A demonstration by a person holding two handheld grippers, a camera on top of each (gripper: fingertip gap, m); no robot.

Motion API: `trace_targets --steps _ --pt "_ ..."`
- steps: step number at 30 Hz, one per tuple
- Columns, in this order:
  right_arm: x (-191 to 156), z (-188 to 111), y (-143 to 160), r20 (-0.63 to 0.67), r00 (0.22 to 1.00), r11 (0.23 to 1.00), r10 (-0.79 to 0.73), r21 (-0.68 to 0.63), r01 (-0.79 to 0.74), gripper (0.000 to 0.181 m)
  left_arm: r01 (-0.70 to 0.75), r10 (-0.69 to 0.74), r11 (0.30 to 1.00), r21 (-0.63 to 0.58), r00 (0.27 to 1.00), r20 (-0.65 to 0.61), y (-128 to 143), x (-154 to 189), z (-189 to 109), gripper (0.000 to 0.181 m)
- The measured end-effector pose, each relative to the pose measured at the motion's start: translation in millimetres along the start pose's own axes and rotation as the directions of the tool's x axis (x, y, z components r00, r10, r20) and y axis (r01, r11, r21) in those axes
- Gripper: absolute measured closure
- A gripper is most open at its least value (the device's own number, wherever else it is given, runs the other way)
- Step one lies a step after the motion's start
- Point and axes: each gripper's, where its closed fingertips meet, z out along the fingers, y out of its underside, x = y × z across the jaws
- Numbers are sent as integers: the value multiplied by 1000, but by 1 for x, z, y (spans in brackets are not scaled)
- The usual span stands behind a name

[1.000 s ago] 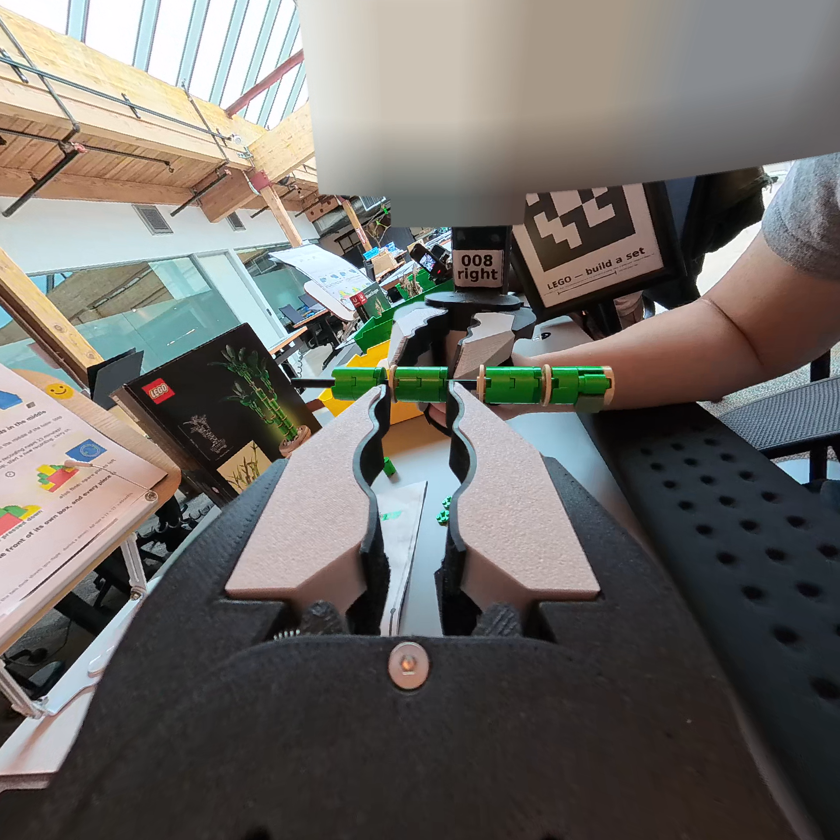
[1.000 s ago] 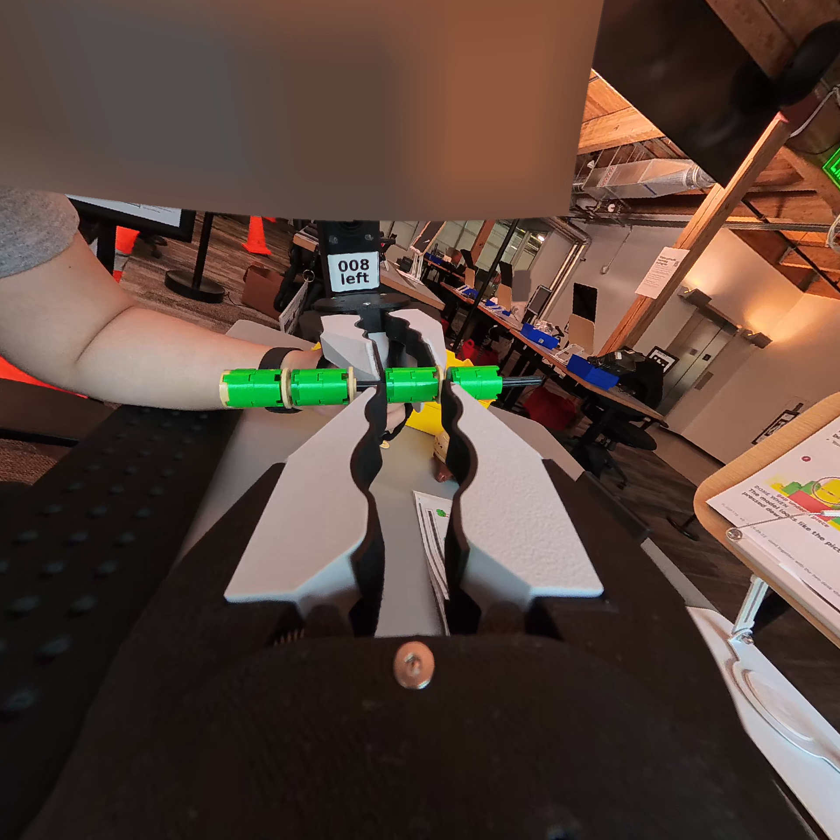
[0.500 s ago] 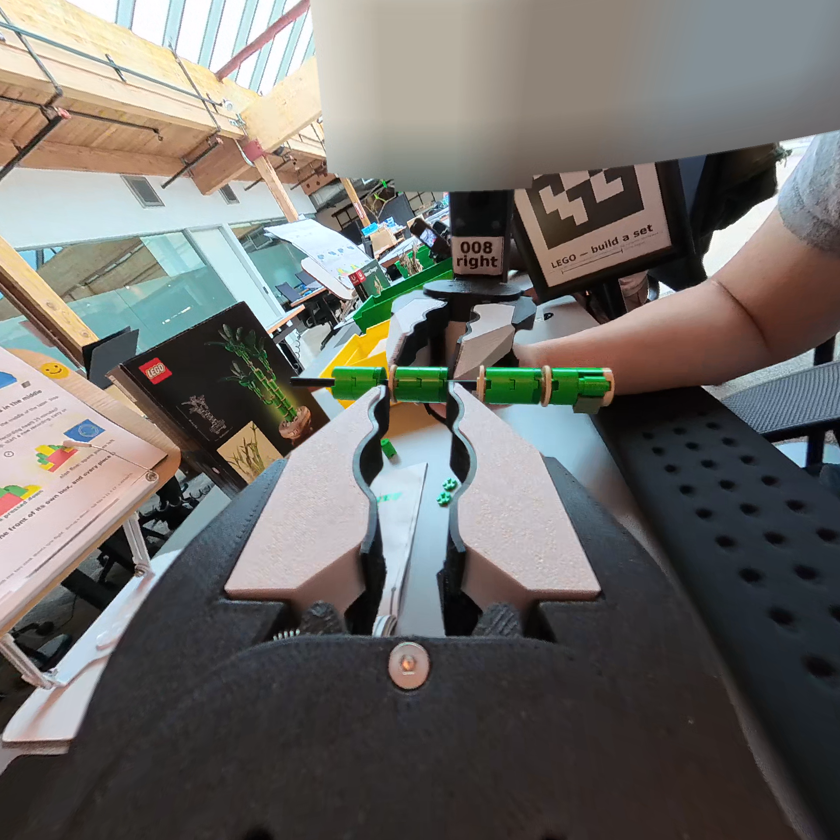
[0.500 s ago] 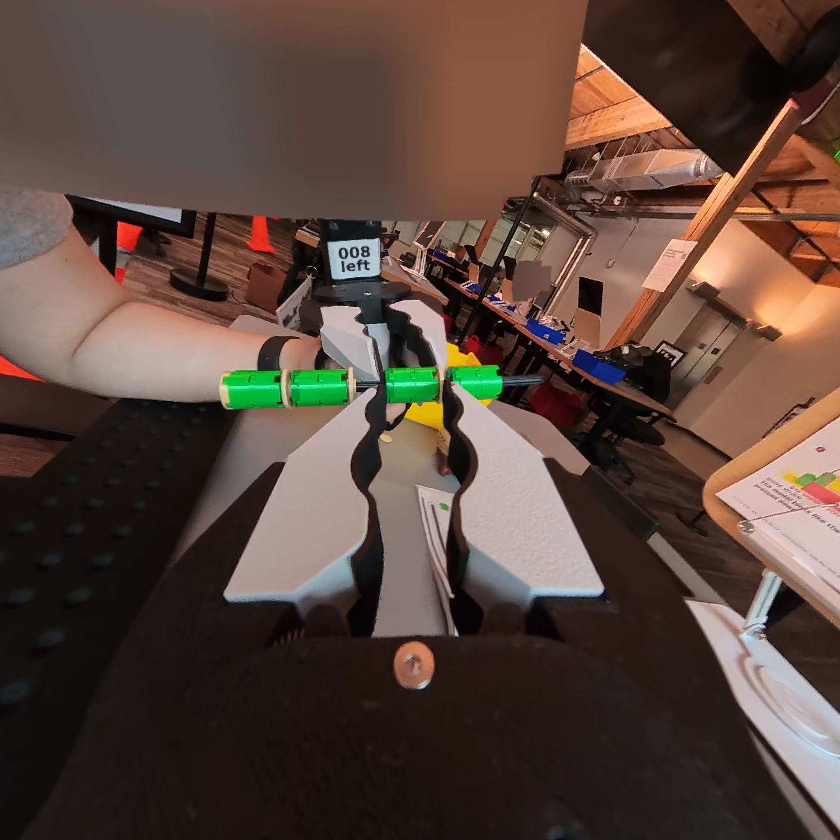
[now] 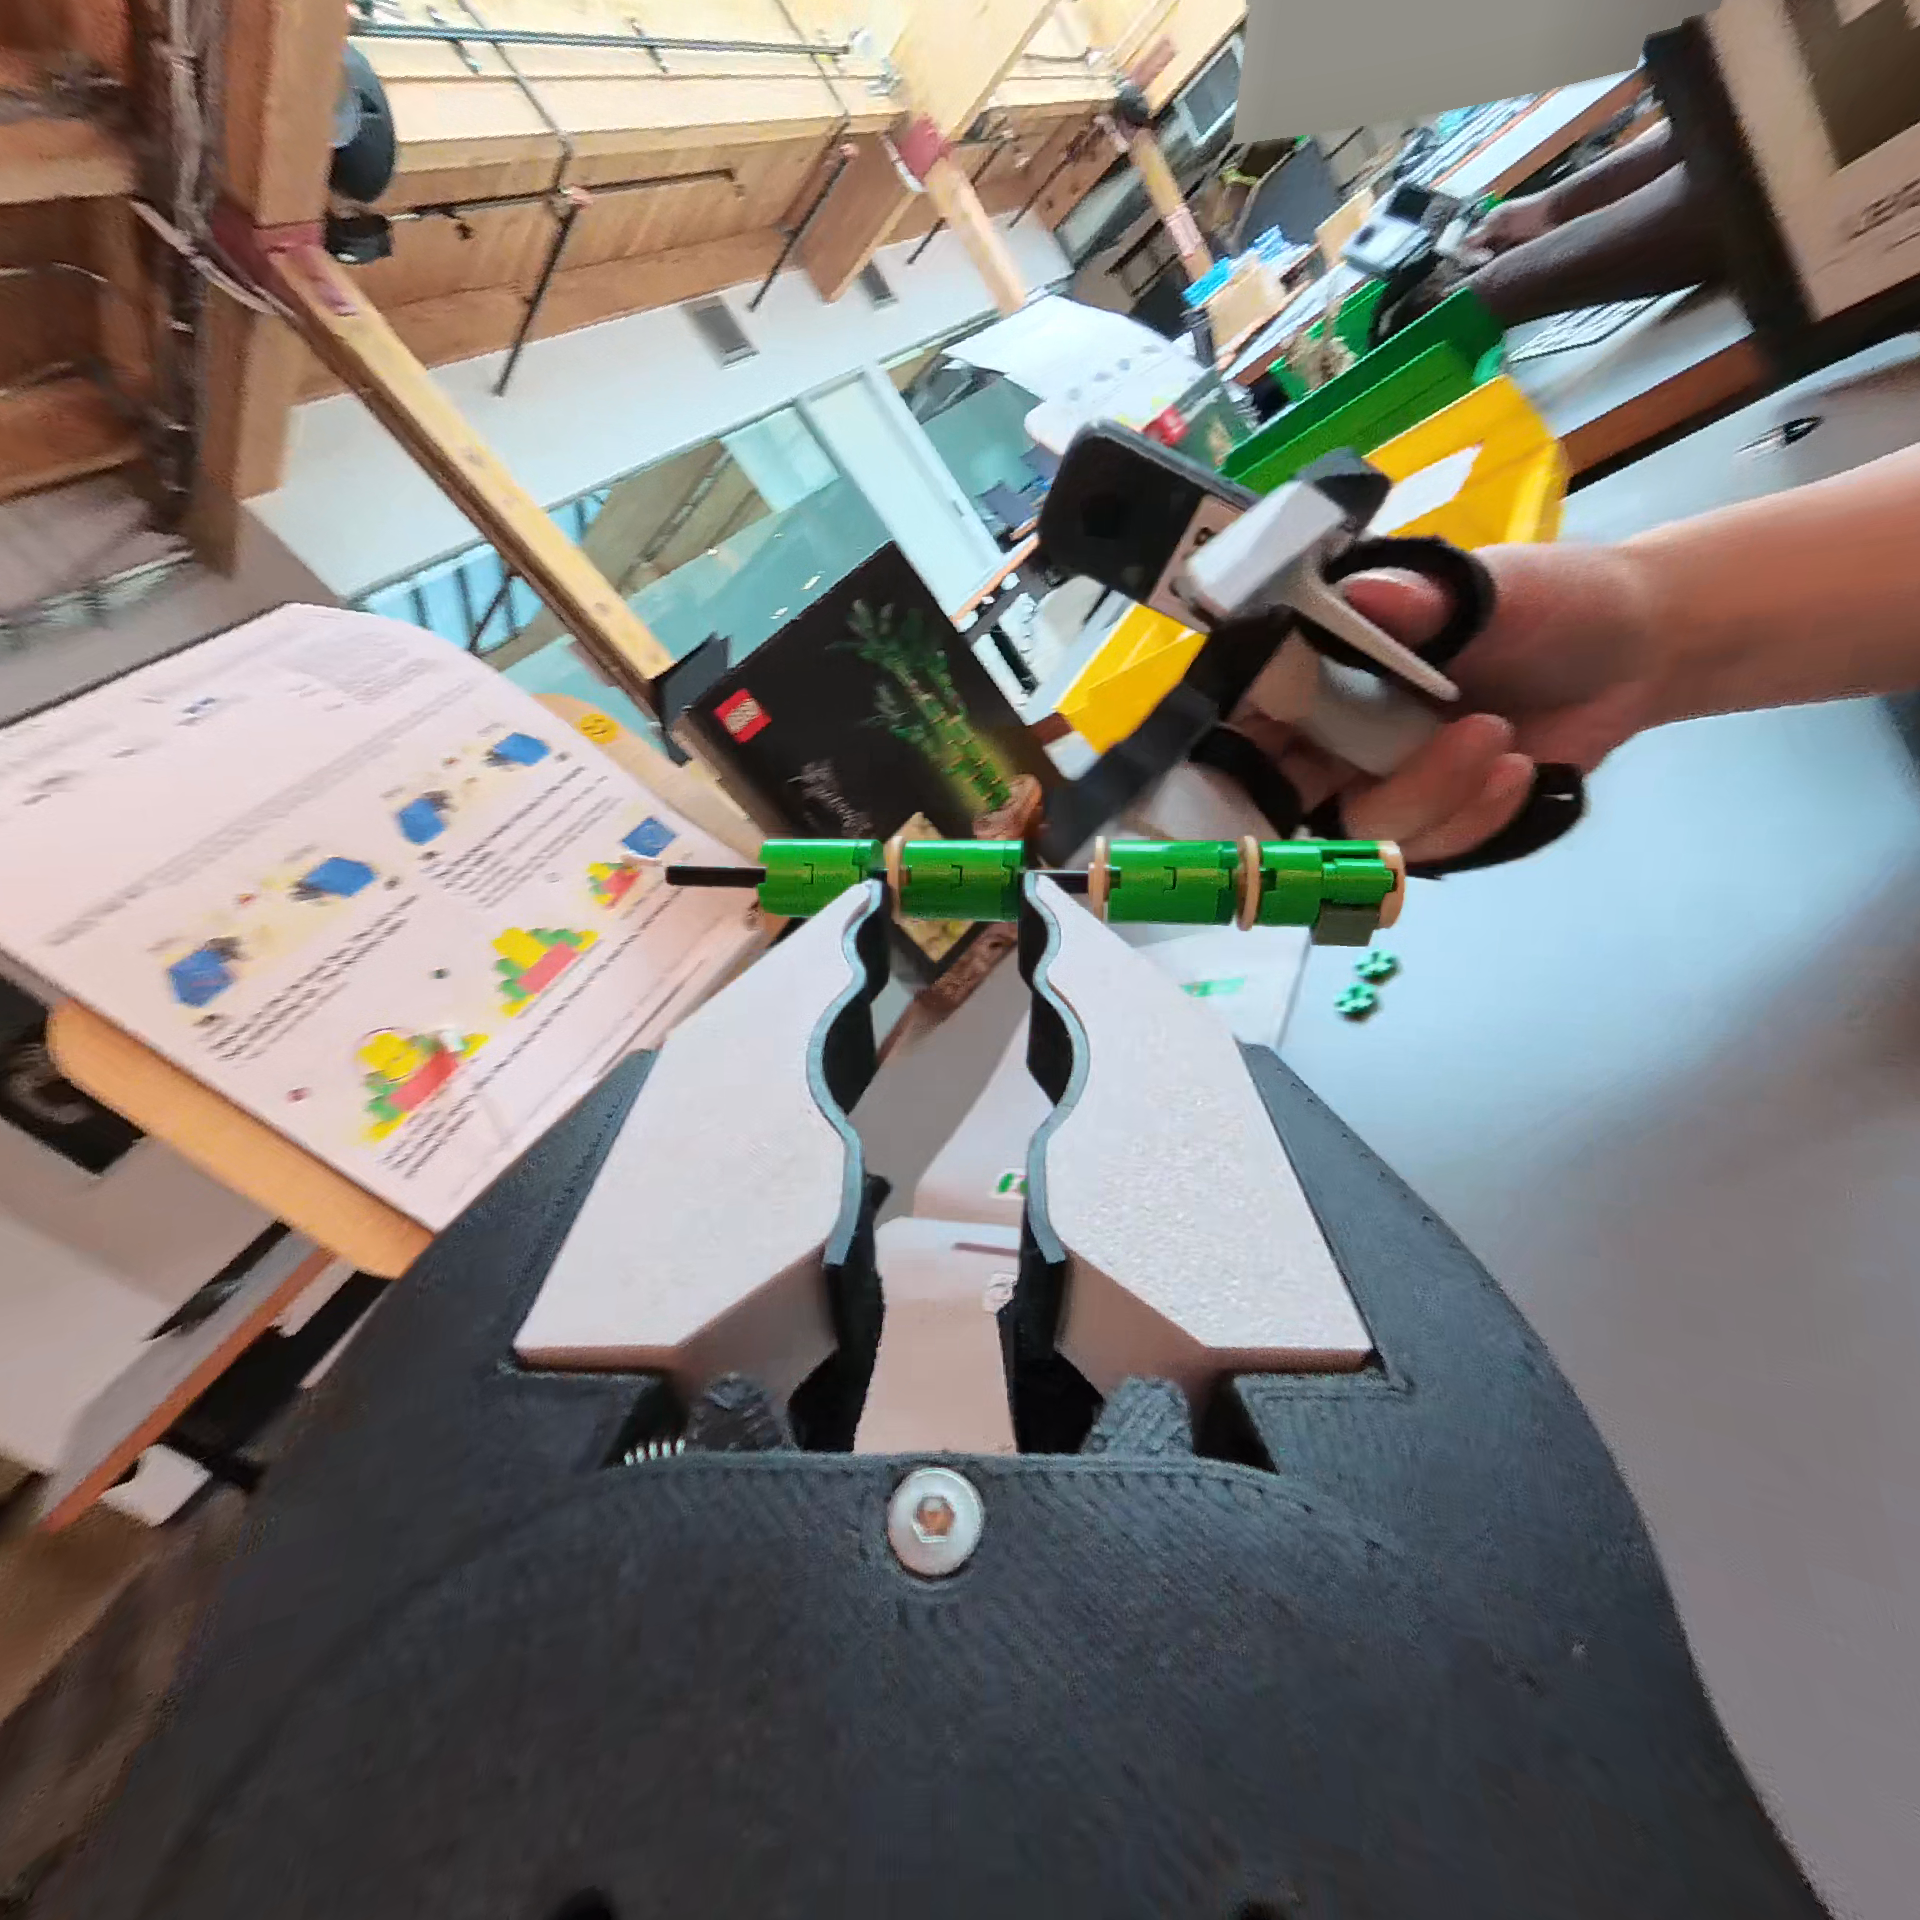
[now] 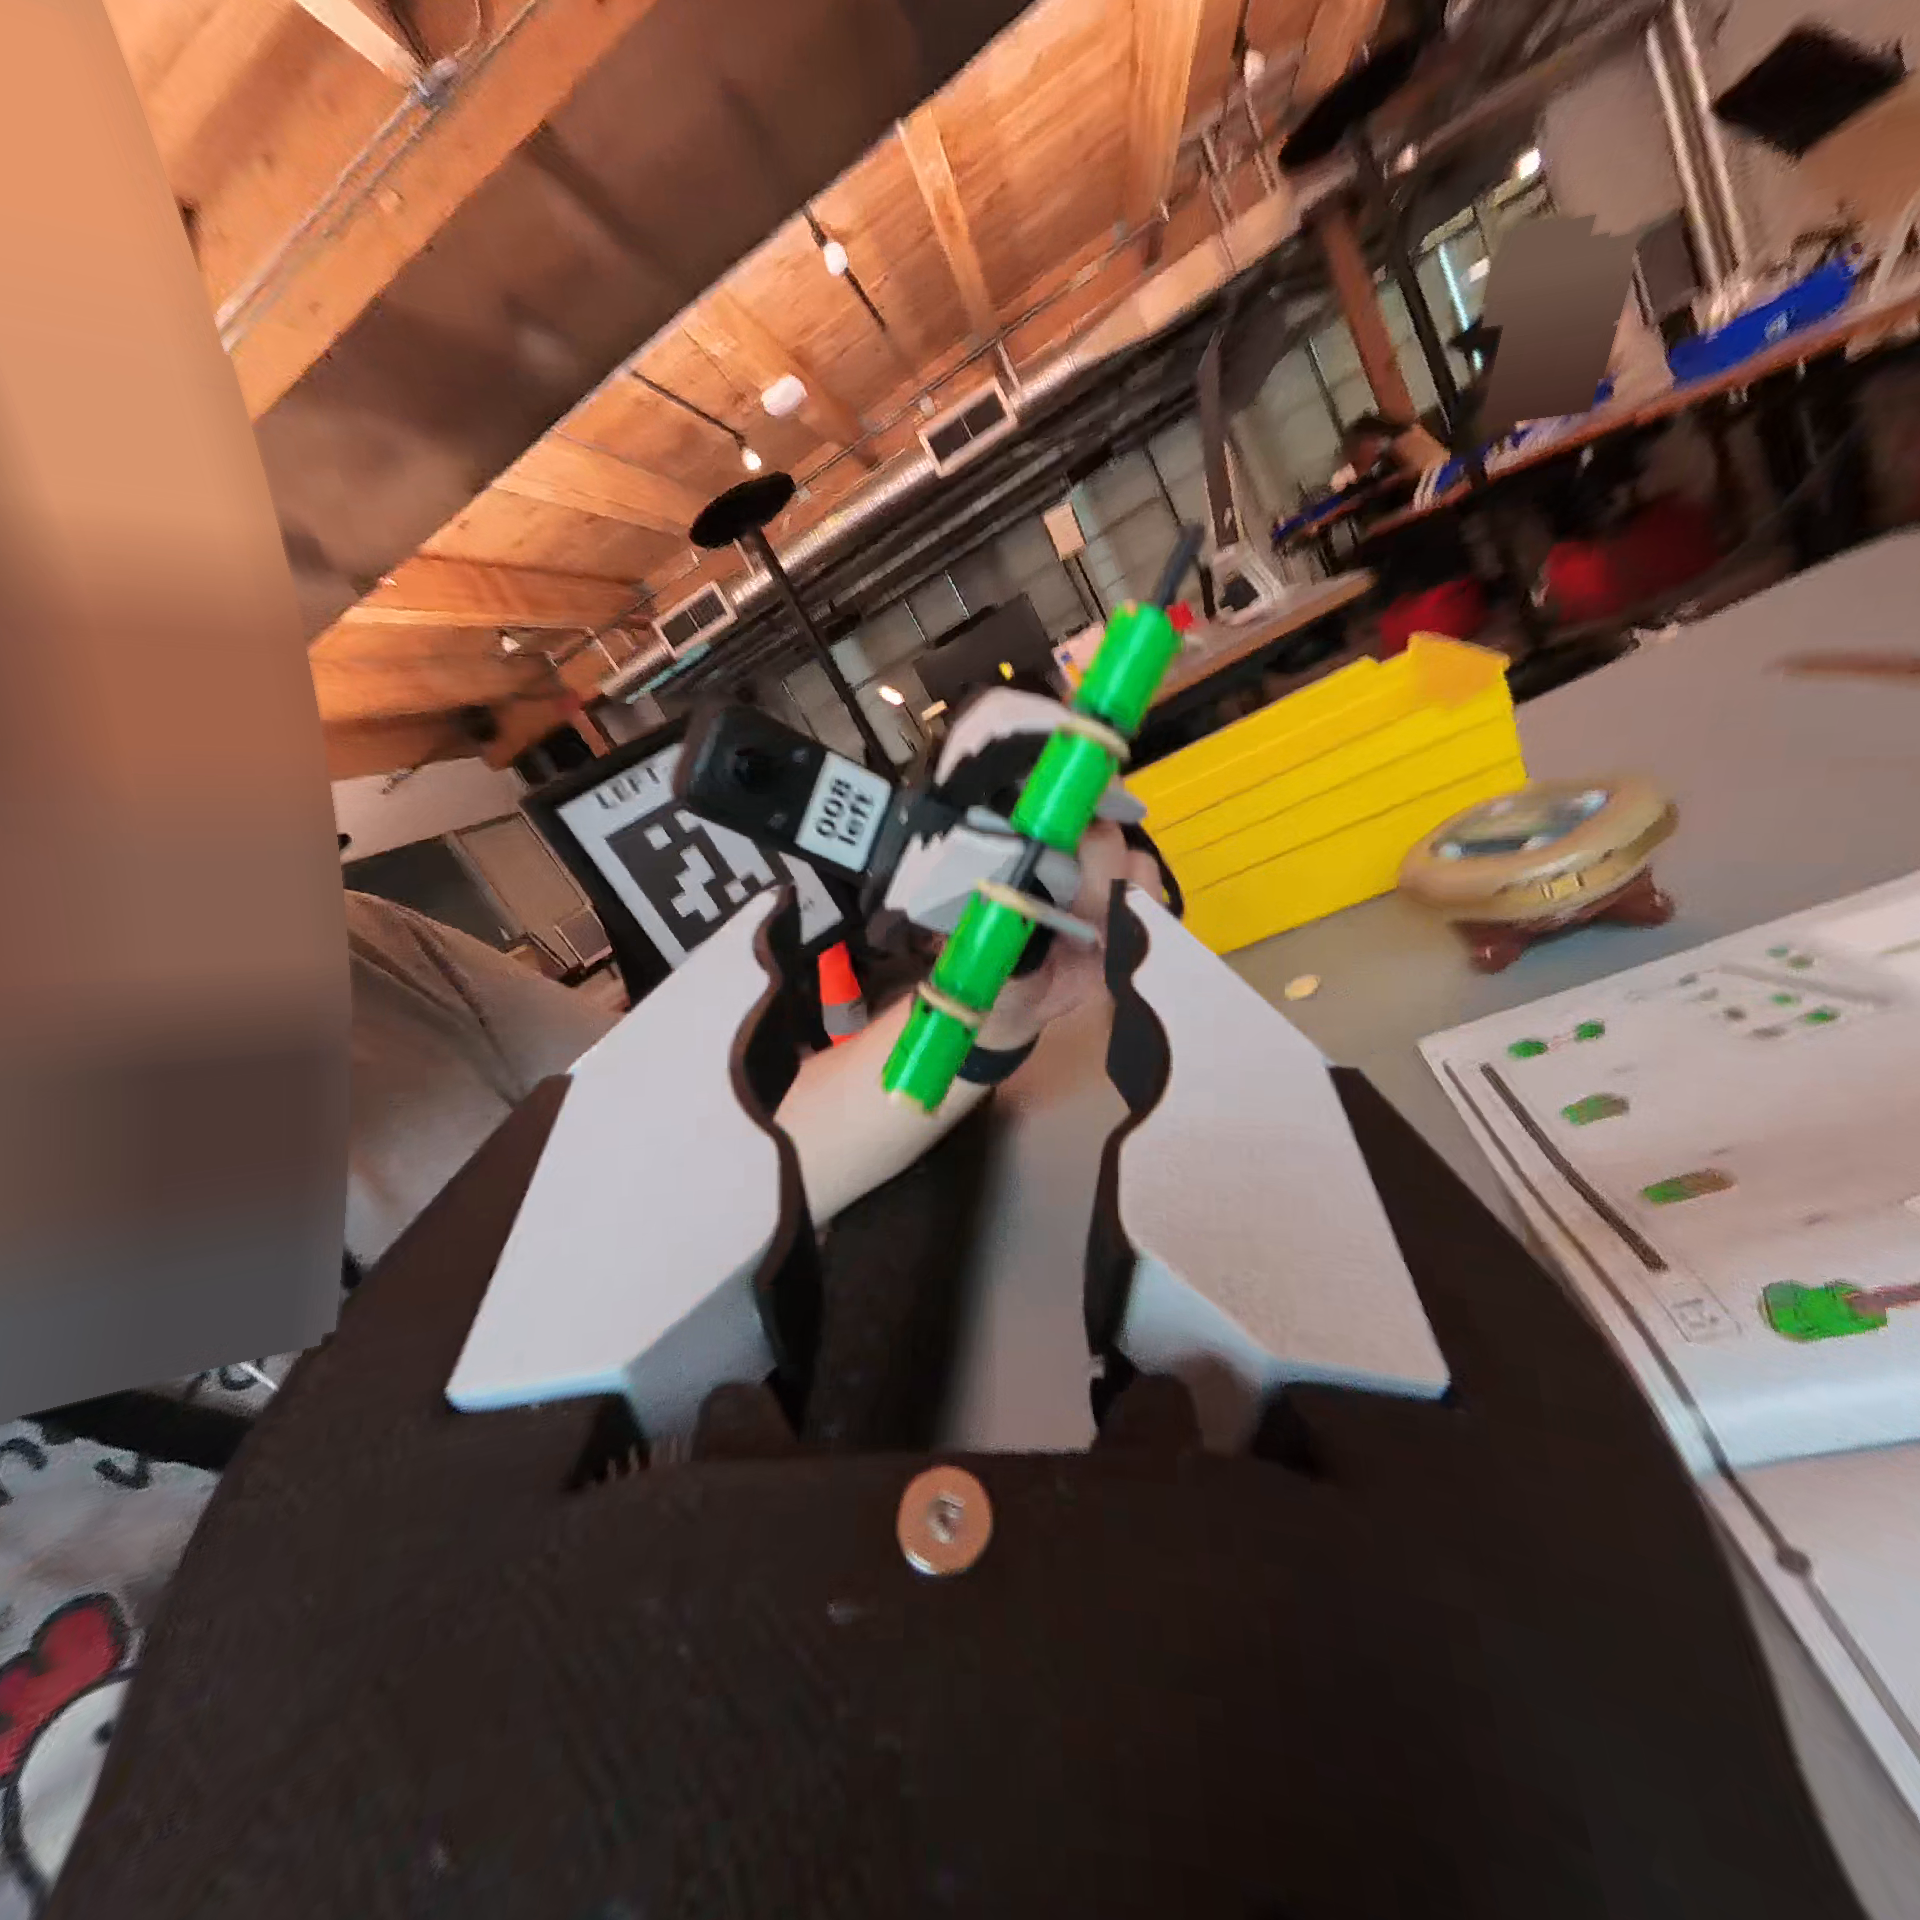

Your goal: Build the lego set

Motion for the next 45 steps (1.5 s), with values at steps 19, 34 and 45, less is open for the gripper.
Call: trace_targets --steps 19,34,45 --pt "31 18 33 -94 991 993 96 -66 -103 166 120 -119 993 -1 990 78 3 -25 -9 147" --pt "37 22 32 -169 982 995 -82 -66 71 166 957 -877 283 64 285 -388 -3 -31 0 135" --pt "40 28 43 -165 982 992 -88 -106 71 166 966 -862 230 120 259 -435 3 -32 1 167"
